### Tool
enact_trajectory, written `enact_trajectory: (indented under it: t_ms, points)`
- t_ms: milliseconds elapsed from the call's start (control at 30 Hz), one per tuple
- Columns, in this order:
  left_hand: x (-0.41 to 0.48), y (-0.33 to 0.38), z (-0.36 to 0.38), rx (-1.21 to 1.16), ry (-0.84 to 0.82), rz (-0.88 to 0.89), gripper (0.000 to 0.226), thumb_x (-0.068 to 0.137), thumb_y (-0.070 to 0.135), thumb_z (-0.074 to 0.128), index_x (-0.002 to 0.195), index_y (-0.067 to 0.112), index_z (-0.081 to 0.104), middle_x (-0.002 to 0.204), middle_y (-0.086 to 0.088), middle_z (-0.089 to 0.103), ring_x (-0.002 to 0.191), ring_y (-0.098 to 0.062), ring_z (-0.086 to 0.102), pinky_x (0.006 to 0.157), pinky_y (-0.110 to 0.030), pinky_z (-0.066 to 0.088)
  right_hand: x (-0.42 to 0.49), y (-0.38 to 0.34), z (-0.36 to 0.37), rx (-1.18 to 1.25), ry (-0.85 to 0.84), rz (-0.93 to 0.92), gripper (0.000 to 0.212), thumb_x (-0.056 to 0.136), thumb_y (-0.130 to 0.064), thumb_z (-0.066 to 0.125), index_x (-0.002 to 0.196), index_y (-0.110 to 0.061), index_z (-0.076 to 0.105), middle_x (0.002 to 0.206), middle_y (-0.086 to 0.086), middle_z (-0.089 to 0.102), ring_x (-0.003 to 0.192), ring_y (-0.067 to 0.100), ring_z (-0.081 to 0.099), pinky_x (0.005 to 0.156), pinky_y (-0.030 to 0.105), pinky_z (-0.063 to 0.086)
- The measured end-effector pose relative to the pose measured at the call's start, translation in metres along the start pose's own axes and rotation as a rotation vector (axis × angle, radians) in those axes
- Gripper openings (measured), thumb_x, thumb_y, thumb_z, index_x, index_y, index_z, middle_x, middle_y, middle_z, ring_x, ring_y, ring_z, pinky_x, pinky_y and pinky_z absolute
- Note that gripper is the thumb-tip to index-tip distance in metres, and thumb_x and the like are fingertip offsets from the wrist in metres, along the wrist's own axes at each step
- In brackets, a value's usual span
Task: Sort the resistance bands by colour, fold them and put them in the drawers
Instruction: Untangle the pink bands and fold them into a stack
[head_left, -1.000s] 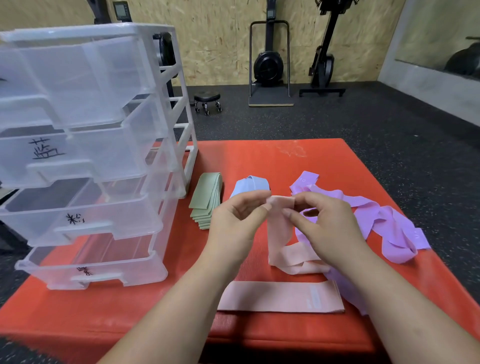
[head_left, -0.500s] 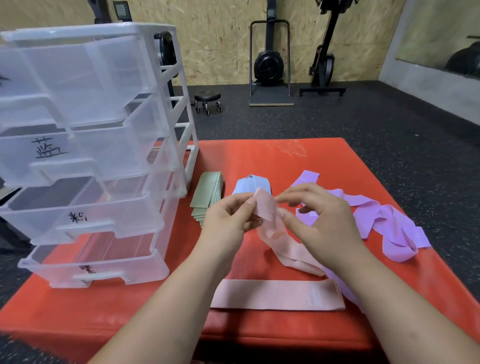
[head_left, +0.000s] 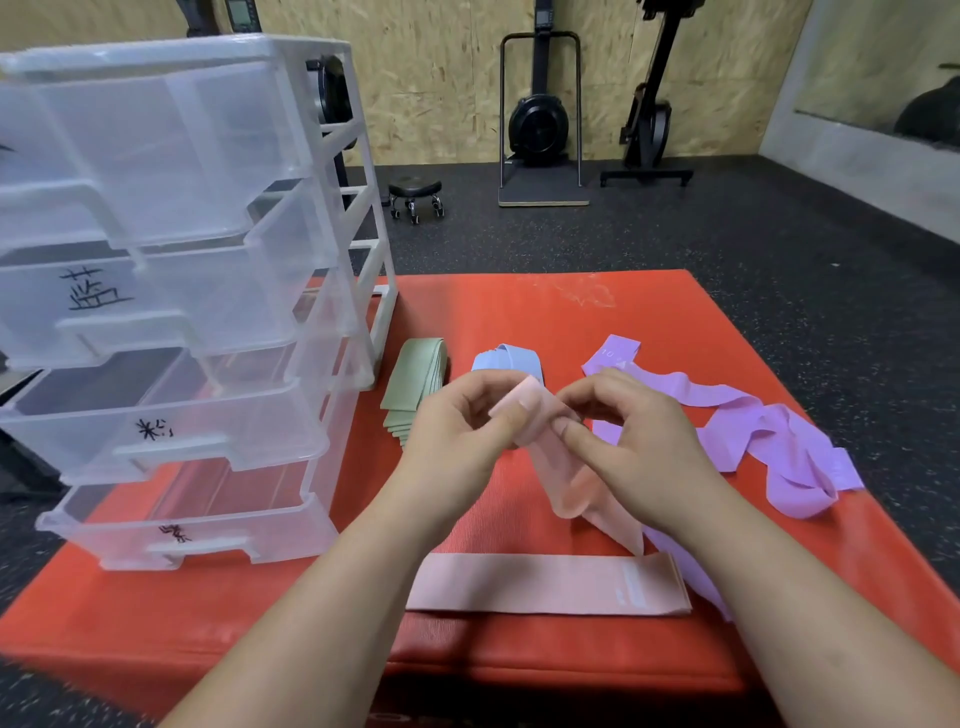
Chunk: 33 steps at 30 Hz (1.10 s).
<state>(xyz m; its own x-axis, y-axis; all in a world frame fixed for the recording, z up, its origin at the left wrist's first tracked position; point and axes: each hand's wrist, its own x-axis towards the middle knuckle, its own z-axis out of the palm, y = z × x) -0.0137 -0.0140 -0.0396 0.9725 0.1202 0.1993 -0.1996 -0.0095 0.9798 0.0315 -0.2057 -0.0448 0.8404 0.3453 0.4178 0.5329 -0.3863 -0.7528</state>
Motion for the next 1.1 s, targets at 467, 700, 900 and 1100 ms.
enact_trajectory:
  t_ms: [467, 700, 900, 1100]
  points:
    - [0.002, 0.008, -0.035, -0.027, 0.436, 0.186, 0.007, 0.101, 0.015, 0.071, 0.106, 0.011, 0.075, 0.101, -0.012, 0.078, 0.092, -0.016, 0.071, 0.086, -0.032, 0.059, -0.011, 0.03, -0.028, -0.29, -0.367, 0.207, 0.013, 0.092, -0.02, 0.073, 0.093, -0.033, 0.073, 0.092, -0.023, 0.074, 0.093, -0.005, 0.067, 0.082, 0.02, 0.049]
    - [-0.012, 0.013, -0.047, 0.02, 0.546, 0.204, 0.005, 0.1, 0.022, 0.074, 0.103, 0.017, 0.076, 0.095, 0.001, 0.079, 0.086, -0.008, 0.071, 0.081, -0.027, 0.056, -0.02, 0.02, -0.051, 0.032, -0.265, 0.275, 0.008, 0.104, -0.017, 0.062, 0.103, -0.024, 0.066, 0.076, 0.004, 0.063, 0.069, 0.005, 0.056, 0.065, 0.019, 0.046]
    - [-0.032, 0.013, -0.059, 0.06, 0.642, 0.144, 0.004, 0.099, 0.024, 0.075, 0.101, 0.021, 0.077, 0.094, 0.0, 0.08, 0.084, -0.01, 0.072, 0.081, -0.034, 0.059, -0.038, 0.013, -0.073, 0.009, -0.192, 0.259, 0.011, 0.095, -0.031, 0.075, 0.105, -0.033, 0.071, 0.09, -0.004, 0.073, 0.089, 0.026, 0.069, 0.084, 0.057, 0.059]
    - [-0.065, 0.005, -0.077, 0.082, 0.551, -0.084, 0.004, 0.097, 0.016, 0.076, 0.094, 0.017, 0.077, 0.085, 0.001, 0.079, 0.077, -0.013, 0.069, 0.065, -0.028, 0.056, -0.061, 0.008, -0.085, 0.192, -0.191, 0.344, 0.02, 0.096, -0.01, 0.072, 0.11, -0.024, 0.072, 0.085, 0.001, 0.064, 0.072, 0.017, 0.064, 0.077, 0.035, 0.057]
